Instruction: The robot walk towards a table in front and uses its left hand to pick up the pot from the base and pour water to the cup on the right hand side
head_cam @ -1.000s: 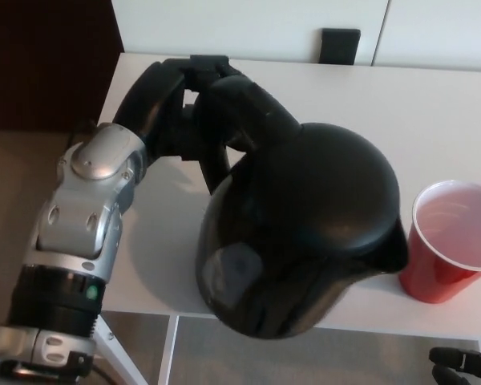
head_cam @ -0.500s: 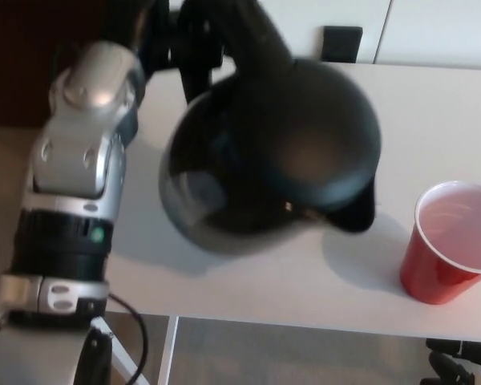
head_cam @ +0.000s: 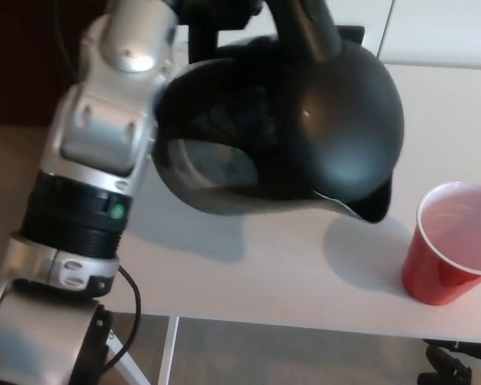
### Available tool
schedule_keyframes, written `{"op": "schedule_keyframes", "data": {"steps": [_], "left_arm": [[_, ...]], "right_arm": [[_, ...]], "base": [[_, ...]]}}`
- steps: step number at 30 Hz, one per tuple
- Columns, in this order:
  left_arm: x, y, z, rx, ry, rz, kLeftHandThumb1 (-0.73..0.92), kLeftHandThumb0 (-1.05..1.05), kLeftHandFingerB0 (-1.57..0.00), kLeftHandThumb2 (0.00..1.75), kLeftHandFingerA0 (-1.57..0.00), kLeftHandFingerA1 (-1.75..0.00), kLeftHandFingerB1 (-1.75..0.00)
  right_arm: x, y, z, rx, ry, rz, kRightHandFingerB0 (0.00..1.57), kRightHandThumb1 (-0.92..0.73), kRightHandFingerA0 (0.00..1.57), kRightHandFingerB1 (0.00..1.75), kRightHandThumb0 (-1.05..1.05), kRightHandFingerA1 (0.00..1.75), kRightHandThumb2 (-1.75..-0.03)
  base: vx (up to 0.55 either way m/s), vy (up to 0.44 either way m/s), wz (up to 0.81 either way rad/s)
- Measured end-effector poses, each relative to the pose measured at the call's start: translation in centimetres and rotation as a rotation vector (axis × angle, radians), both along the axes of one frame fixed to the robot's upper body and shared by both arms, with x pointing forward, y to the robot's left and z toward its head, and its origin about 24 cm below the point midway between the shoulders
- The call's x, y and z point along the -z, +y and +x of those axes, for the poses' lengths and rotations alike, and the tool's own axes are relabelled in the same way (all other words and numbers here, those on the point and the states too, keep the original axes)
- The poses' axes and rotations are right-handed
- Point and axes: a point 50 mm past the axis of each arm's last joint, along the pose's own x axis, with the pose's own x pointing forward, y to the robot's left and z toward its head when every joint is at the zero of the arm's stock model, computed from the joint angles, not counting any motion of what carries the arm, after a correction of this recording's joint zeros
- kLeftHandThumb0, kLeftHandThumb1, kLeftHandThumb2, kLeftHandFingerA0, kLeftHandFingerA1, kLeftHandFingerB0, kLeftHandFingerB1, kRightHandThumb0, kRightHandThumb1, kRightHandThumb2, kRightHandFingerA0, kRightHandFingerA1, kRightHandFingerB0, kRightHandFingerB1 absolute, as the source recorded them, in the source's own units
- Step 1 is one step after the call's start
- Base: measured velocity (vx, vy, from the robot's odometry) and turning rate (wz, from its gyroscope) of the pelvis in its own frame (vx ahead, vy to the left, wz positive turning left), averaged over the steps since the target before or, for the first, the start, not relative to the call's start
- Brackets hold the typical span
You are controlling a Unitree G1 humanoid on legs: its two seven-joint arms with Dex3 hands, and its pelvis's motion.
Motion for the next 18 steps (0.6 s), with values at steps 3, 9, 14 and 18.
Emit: {"op": "schedule_keyframes", "data": {"steps": [3, 9, 14, 18], "left_arm": [[0.4, -1.1, -0.2, -0.008, -0.025, 0.081, 0.78, -0.14, -0.69, 0.63, -0.82, -1.71, -1.33], [1.3, -2.8, -0.6, -0.035, -0.078, 0.233, 0.71, -0.24, -0.76, 0.61, -0.84, -1.75, -1.0], [2.1, -3.7, -0.6, -0.065, -0.116, 0.342, 0.63, -0.25, -0.82, 0.6, -0.88, -1.7, -0.72], [1.8, -4.4, -0.6, -0.09, -0.176, 0.413, 0.68, -0.18, -0.74, 0.6, -0.87, -1.75, -1.03]], "right_arm": [[0.0, 0.1, 0.0, -0.002, 0.002, -0.002, 0.67, -0.32, 0.79, 0.76, -0.48, 0.8, -0.74], [0.1, 0.3, 0.0, -0.008, 0.005, -0.007, 0.65, -0.31, 0.83, 0.76, -0.53, 0.81, -0.75], [0.2, 0.5, 0.1, -0.021, 0.009, -0.009, 0.58, -0.33, 0.75, 0.74, -0.55, 0.8, -0.78], [0.2, 0.7, 0.1, -0.037, 0.01, -0.015, 0.61, -0.34, 0.81, 0.74, -0.57, 0.82, -0.76]], "base": [[0.0, 0.0, 0.0], [0.0, 0.0, 0.0], [0.0, 0.0, 0.0], [0.0, 0.0, 0.0]]}}
